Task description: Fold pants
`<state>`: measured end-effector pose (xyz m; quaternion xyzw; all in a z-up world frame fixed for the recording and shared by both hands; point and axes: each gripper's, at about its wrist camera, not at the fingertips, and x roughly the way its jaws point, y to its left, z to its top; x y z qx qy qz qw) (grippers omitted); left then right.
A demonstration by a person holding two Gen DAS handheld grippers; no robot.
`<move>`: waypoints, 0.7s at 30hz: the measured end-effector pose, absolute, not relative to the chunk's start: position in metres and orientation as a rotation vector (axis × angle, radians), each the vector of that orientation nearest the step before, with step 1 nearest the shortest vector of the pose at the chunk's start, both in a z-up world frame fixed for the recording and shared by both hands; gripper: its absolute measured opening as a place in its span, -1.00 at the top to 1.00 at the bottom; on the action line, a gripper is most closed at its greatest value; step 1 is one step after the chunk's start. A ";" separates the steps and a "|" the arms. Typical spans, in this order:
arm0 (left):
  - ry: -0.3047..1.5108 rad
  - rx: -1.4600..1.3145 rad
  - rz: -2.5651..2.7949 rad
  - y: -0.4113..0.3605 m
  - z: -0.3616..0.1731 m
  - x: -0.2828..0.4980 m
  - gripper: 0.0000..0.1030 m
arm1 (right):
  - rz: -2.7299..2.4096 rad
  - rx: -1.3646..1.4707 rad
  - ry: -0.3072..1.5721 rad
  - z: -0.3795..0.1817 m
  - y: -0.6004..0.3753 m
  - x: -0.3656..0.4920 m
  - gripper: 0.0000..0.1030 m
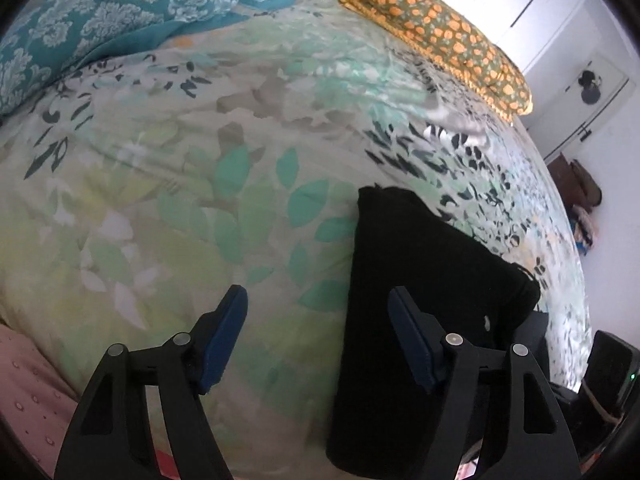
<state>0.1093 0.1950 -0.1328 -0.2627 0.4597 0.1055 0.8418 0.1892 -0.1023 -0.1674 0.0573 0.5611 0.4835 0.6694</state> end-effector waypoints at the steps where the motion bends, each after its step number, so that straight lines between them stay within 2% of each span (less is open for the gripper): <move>1: 0.970 -0.565 0.222 0.195 -0.132 0.109 -0.45 | 1.099 0.141 1.287 -0.169 -0.103 0.191 -0.76; 7: 0.965 -0.578 0.272 0.203 -0.133 0.105 -0.45 | 1.079 0.266 1.409 -0.173 -0.112 0.205 -0.69; 10: 0.959 -0.601 0.284 0.208 -0.134 0.103 -0.45 | 1.046 0.343 1.456 -0.182 -0.117 0.213 -0.44; 12: 0.958 -0.613 0.291 0.210 -0.135 0.102 -0.45 | 0.981 0.317 1.474 -0.187 -0.114 0.218 -0.17; 16: 0.965 -0.624 0.314 0.215 -0.138 0.101 -0.46 | 0.968 0.233 1.451 -0.185 -0.106 0.214 -0.09; 18: 0.968 -0.646 0.322 0.218 -0.139 0.100 -0.46 | 0.978 0.204 1.441 -0.183 -0.104 0.211 0.20; 21: 0.966 -0.681 0.331 0.223 -0.142 0.097 -0.46 | 0.976 0.194 1.430 -0.180 -0.102 0.208 0.29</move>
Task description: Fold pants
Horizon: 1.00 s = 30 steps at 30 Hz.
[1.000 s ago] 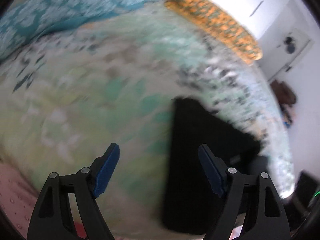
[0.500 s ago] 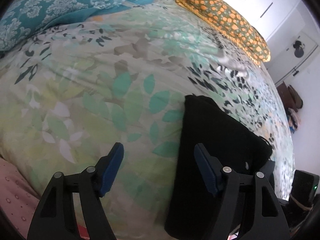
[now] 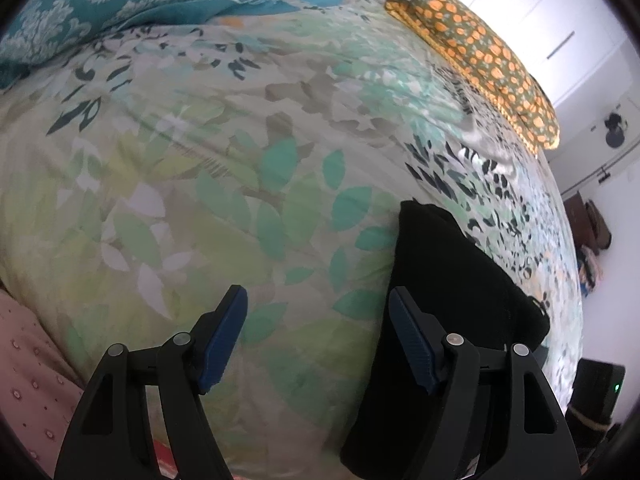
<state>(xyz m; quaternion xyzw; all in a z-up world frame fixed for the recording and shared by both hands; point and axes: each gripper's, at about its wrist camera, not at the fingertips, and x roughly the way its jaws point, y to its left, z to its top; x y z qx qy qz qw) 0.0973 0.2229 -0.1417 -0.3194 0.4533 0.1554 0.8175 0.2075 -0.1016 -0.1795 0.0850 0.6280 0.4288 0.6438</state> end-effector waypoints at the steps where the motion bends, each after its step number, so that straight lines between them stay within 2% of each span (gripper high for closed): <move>1: 0.966 -0.687 0.334 0.224 -0.142 0.097 -0.46 | 0.975 0.193 1.429 -0.179 -0.102 0.207 0.29; 10: 0.973 -0.691 0.346 0.225 -0.143 0.094 -0.46 | 0.976 0.319 1.470 -0.198 -0.109 0.218 0.27; 15: 0.985 -0.681 0.354 0.225 -0.146 0.095 -0.46 | 0.986 0.280 1.417 -0.185 -0.105 0.213 0.50; 23: 0.970 -0.701 0.375 0.230 -0.144 0.091 -0.46 | 1.065 0.489 1.268 -0.129 -0.131 0.216 0.59; 30: 0.970 -0.679 0.369 0.226 -0.140 0.089 -0.46 | 1.082 0.439 1.152 -0.065 -0.165 0.229 0.61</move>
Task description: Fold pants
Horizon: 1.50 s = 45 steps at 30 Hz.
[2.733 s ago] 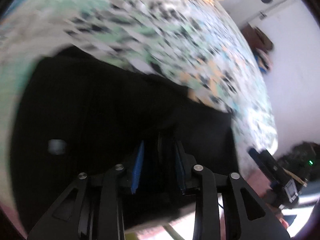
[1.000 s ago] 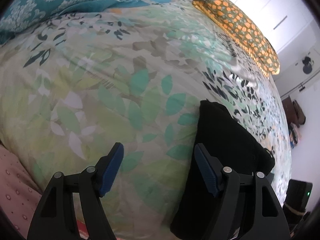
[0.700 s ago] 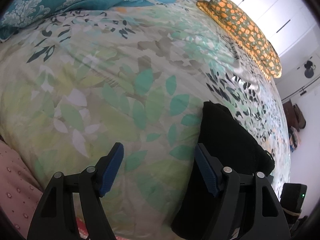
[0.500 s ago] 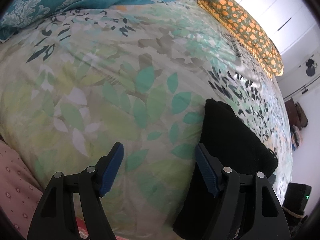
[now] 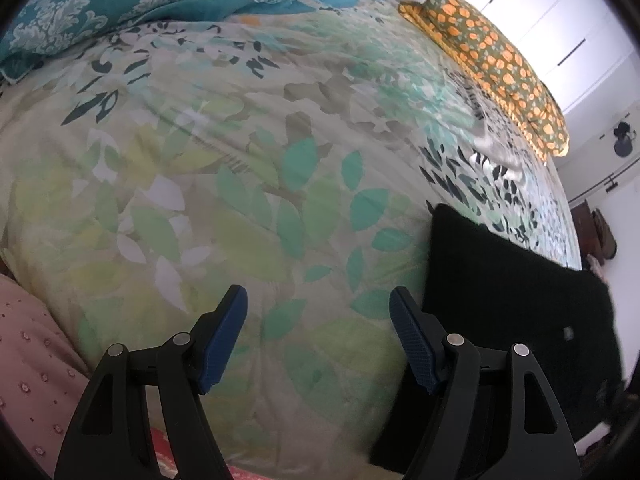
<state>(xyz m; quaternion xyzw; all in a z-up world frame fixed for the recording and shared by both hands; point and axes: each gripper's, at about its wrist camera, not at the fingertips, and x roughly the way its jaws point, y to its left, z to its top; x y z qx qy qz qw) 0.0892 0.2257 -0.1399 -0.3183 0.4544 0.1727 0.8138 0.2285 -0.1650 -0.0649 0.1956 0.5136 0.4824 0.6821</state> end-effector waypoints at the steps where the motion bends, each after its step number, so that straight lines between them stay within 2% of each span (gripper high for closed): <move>1: 0.968 -0.676 0.365 0.225 -0.139 0.089 -0.46 | 1.081 0.426 1.135 -0.056 -0.172 0.229 0.61; 6: 0.968 -0.665 0.350 0.221 -0.137 0.090 -0.47 | 1.026 0.380 1.089 -0.035 -0.215 0.229 0.61; 11: 0.977 -0.644 0.328 0.215 -0.137 0.094 -0.47 | 0.908 0.424 1.121 -0.053 -0.262 0.224 0.61; 19: 0.985 -0.563 0.273 0.192 -0.129 0.099 -0.47 | 0.714 0.360 1.306 -0.136 -0.298 0.226 0.61; 24: 0.987 -0.459 0.166 0.150 -0.112 0.106 -0.47 | 0.673 0.362 1.359 -0.172 -0.309 0.227 0.61; 29: 0.983 -0.320 0.008 0.090 -0.104 0.117 -0.62 | 0.666 0.306 1.363 -0.164 -0.302 0.229 0.54; 32: 1.011 -0.129 -0.085 0.046 -0.113 0.122 -0.62 | 0.622 0.276 1.358 -0.151 -0.310 0.233 0.18; 36: 1.020 -0.015 -0.135 0.016 -0.125 0.116 -0.61 | 0.564 0.109 1.223 -0.099 -0.310 0.251 0.18; 40: 1.031 -0.015 -0.147 0.009 -0.129 0.117 -0.61 | 0.613 0.112 1.112 -0.062 -0.284 0.280 0.18; 42: 1.034 -0.016 -0.141 0.008 -0.130 0.117 -0.61 | 0.640 0.142 1.088 -0.062 -0.266 0.293 0.16; 45: 1.034 -0.008 -0.133 0.007 -0.130 0.117 -0.62 | 0.559 0.123 1.155 -0.105 -0.243 0.318 0.16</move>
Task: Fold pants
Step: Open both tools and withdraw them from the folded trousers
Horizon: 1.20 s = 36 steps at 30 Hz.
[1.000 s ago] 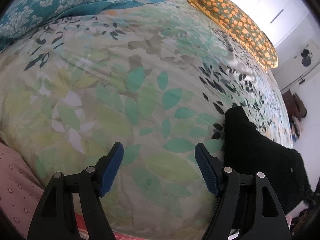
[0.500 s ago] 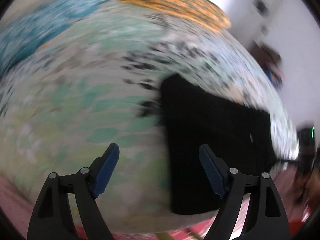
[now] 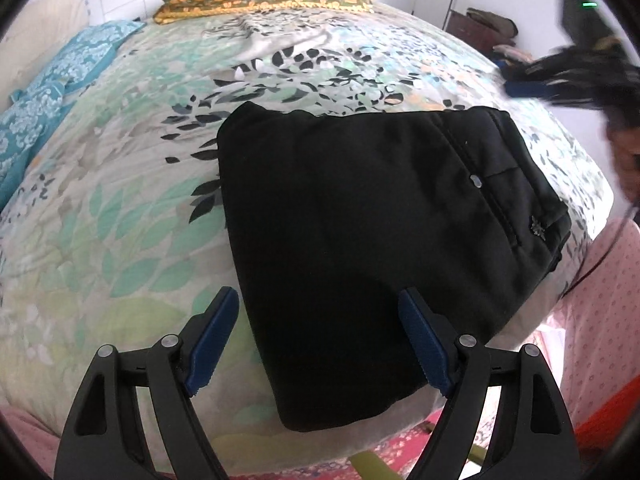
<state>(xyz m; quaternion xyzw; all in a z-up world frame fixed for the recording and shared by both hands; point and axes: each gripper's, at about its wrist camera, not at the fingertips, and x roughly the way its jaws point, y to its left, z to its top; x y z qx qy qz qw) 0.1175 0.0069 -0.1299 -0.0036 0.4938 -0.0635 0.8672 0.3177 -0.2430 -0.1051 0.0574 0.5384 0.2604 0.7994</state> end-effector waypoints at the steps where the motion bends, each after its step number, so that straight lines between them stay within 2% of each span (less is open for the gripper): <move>1: 1.034 -0.004 -0.130 0.006 -0.131 0.117 -0.62 | 0.506 0.108 1.199 -0.125 -0.243 0.325 0.16; 4: 1.040 -0.003 -0.130 0.005 -0.132 0.116 -0.63 | 0.449 0.207 1.231 -0.146 -0.257 0.330 0.15; 10: 1.047 0.015 -0.126 0.004 -0.133 0.117 -0.63 | 0.503 0.128 1.126 -0.085 -0.250 0.288 0.16; 13: 1.054 0.008 -0.124 0.004 -0.132 0.118 -0.63 | 0.578 0.057 1.136 -0.071 -0.239 0.245 0.12; 19: 1.078 -0.026 -0.137 0.008 -0.132 0.115 -0.63 | 0.552 -0.211 1.278 -0.129 -0.226 0.171 0.09; 23: 1.101 -0.067 -0.169 0.022 -0.120 0.107 -0.64 | 0.567 -0.184 1.306 -0.115 -0.240 0.161 0.07; 25: 1.086 -0.110 -0.149 0.037 -0.111 0.109 -0.66 | 0.575 -0.117 1.256 -0.102 -0.258 0.164 -0.49; 26: 1.073 -0.167 -0.129 0.052 -0.107 0.114 -0.76 | 0.569 -0.081 1.225 -0.097 -0.267 0.168 -0.95; 30: 1.095 -0.384 -0.075 0.101 -0.116 0.137 -0.81 | 0.560 0.158 1.202 -0.103 -0.308 0.201 -1.00; 32: 1.146 -0.473 -0.089 0.116 -0.131 0.149 -0.81 | 0.592 0.353 1.237 -0.123 -0.325 0.223 -1.00; 36: 1.248 -0.523 -0.175 0.113 -0.163 0.166 -0.81 | 0.583 0.502 1.327 -0.164 -0.330 0.252 -1.00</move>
